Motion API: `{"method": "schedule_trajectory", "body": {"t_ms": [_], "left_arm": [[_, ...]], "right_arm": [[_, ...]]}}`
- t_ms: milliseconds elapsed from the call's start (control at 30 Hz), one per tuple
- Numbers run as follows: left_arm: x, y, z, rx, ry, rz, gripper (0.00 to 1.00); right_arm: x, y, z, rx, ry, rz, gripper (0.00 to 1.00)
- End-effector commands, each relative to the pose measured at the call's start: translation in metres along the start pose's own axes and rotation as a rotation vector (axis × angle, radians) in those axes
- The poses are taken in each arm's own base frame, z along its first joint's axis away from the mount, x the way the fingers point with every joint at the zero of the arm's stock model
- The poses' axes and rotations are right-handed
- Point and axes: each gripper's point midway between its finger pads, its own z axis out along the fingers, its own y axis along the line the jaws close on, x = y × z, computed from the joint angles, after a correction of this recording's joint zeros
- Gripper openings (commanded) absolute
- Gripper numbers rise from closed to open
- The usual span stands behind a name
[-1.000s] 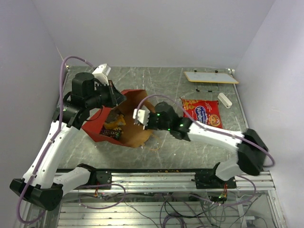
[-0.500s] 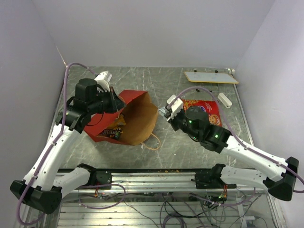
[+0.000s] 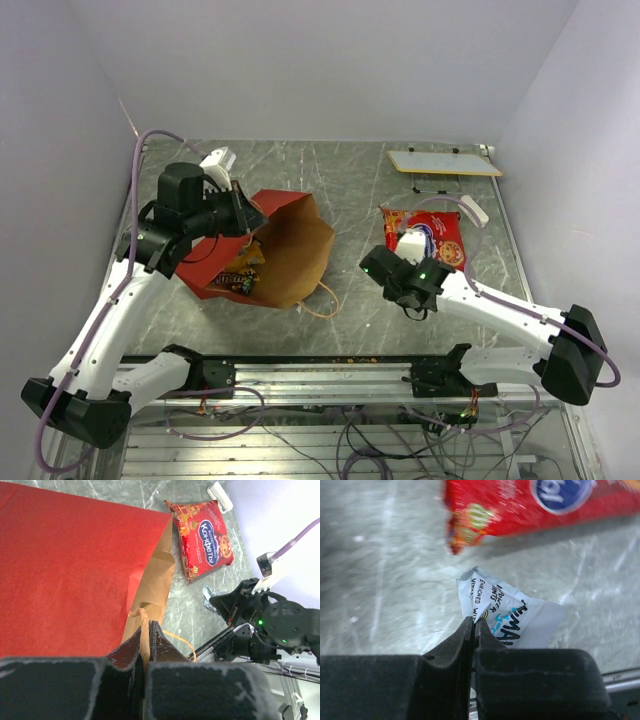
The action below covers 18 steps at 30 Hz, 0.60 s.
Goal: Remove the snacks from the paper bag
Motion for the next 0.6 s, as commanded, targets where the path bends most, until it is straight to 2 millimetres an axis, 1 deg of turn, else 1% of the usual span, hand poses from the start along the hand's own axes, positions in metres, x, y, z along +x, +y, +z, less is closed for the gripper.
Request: {"method": "schedule_trajectory", "body": {"t_ms": [0,67,100,167,200,233,267,300,333,400,500,567], "left_arm": [[0.004,0.0,-0.001,0.0,0.041,0.017,0.07],[0.007,0.005,-0.001,-0.022,0.048,0.017,0.07],[0.007,0.004,-0.001,-0.016,0.048,0.017,0.07],[0.008,-0.001,0.0,0.016,0.052,0.01,0.07],[0.008,-0.004,0.001,0.033,0.057,0.009,0.07],[0.009,-0.008,0.002,0.053,0.066,0.008,0.07],[0.011,-0.01,0.003,0.07,0.076,0.009,0.07],[0.013,-0.012,0.003,0.085,0.082,0.008,0.07],[0.015,-0.014,0.004,0.102,0.087,0.005,0.07],[0.021,-0.017,0.005,0.134,0.095,-0.022,0.07],[0.033,-0.023,0.006,0.182,0.103,-0.085,0.07],[0.04,-0.027,0.008,0.209,0.101,-0.118,0.07]], "right_arm": [[0.019,-0.031,0.021,0.145,0.029,0.274,0.0],[0.026,-0.036,0.031,0.166,0.041,0.304,0.0],[0.031,-0.039,0.037,0.179,0.043,0.31,0.0],[0.035,-0.037,0.046,0.165,0.037,0.302,0.0],[0.035,-0.032,0.05,0.138,0.038,0.299,0.06],[0.034,-0.027,0.053,0.108,0.041,0.283,0.16],[0.03,-0.021,0.053,0.079,0.037,0.268,0.29],[0.026,-0.017,0.052,0.053,0.029,0.249,0.39],[0.021,-0.014,0.05,0.028,0.017,0.22,0.46],[0.011,-0.009,0.045,-0.03,-0.009,0.144,0.54],[-0.005,0.001,0.032,-0.123,-0.049,0.035,0.61],[-0.016,0.011,0.023,-0.193,-0.076,-0.026,0.67]]}}
